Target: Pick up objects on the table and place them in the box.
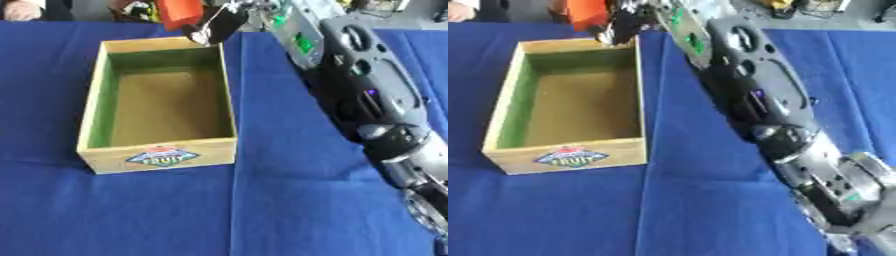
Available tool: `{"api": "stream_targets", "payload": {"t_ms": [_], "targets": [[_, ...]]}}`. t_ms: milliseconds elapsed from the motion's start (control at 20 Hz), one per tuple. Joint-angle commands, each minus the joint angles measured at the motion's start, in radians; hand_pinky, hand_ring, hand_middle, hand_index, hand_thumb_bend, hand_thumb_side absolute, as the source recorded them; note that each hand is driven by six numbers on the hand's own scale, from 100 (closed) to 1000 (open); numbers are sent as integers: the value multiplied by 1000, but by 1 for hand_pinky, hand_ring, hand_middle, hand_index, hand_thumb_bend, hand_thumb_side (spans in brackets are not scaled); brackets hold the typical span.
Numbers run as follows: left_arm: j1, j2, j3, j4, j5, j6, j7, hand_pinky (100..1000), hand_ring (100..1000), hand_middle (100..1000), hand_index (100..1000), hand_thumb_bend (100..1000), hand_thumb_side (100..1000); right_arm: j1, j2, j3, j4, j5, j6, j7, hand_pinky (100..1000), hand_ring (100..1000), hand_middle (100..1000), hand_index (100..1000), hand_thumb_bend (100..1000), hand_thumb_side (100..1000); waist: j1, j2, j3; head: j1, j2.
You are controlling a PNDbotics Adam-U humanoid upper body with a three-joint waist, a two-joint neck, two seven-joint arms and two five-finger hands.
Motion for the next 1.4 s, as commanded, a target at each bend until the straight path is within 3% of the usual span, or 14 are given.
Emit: {"api": "stream_targets", "payload": {"t_ms": [50,250,750,1150,1200,1300,1350,1400], "targets": [[-10,17,-4,-18,7,-1,-4,619,772,760,780,100,984,-32,22,-12,37,31,-21,4,569,493,277,315,100,264,2,-18,5,-7,-16],[-14,17,-6,-18,8,-1,-7,620,773,761,780,100,984,-36,41,-12,83,64,-49,21,568,498,283,317,100,263,-1,-15,11,-9,-23],[-25,17,-12,-18,12,-2,-14,621,774,761,780,100,983,-63,113,-51,223,163,-147,156,565,515,293,322,100,266,-9,-3,27,-21,-43],[-30,16,-16,-18,15,-1,-19,622,774,762,780,100,983,-70,156,-72,269,207,-175,173,569,526,309,345,100,280,-15,2,38,-31,-52],[-31,16,-16,-18,15,0,-19,622,775,762,780,100,983,-69,159,-73,268,207,-178,169,594,588,399,464,100,325,-16,3,38,-32,-52],[-31,15,-16,-18,15,0,-19,623,775,762,780,100,983,-67,162,-73,262,204,-184,166,629,641,485,543,100,397,-16,3,38,-33,-53],[-30,15,-16,-18,15,0,-18,623,775,762,780,100,983,-67,162,-72,257,203,-188,166,629,641,485,543,100,397,-17,3,38,-33,-53],[-30,15,-17,-18,16,0,-19,623,775,762,780,100,983,-66,162,-70,253,204,-192,169,667,711,597,663,143,481,-17,3,37,-32,-52]]}}
